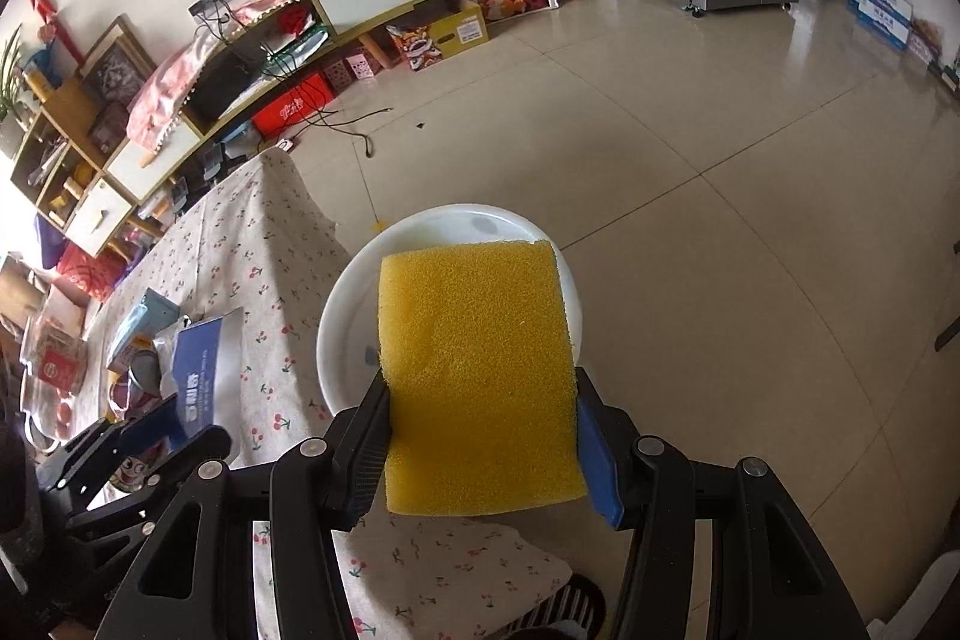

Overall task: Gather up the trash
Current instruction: 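Open the left tool over the bin dropping the tissue pack while the right tool holds the sponge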

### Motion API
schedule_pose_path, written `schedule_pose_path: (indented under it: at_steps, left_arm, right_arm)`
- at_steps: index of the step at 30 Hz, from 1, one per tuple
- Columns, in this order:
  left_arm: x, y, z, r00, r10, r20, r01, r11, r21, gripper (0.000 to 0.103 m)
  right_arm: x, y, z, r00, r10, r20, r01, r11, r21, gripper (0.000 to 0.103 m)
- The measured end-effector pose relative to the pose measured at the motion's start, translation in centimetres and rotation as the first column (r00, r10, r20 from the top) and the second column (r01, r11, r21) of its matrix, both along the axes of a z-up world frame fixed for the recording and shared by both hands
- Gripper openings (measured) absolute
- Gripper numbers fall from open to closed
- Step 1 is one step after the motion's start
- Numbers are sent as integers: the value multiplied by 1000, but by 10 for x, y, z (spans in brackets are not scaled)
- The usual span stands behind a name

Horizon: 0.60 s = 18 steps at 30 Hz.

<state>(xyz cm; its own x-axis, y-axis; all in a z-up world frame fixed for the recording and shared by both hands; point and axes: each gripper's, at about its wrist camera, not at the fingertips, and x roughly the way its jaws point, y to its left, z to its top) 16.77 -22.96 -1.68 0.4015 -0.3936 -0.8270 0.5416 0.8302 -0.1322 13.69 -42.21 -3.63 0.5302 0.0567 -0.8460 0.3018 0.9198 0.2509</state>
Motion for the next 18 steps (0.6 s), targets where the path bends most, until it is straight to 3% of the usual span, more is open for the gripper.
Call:
schedule_pose_path:
  at_steps: [11, 13, 15, 18]
  left_arm:
    - [10, -40, -14, 999, -52, -17, 52, 999, -17, 50]
    - [11, -40, -13, 999, -35, -8, 35, 999, 3, 58]
    - [6, -39, -10, 1000, -15, 18, 15, 1000, 27, 74]
    - [2, -31, -7, 999, -3, 41, 1, 999, 44, 75]
  right_arm:
    - [-3, -35, -13, 997, -72, -39, 73, 997, 29, 56]
    - [0, -34, -14, 996, -74, -41, 75, 997, 31, 56]
    - [-1, -35, -14, 996, -73, -43, 75, 997, 33, 56]
    - [2, -33, -15, 997, -67, -45, 69, 997, 32, 56]
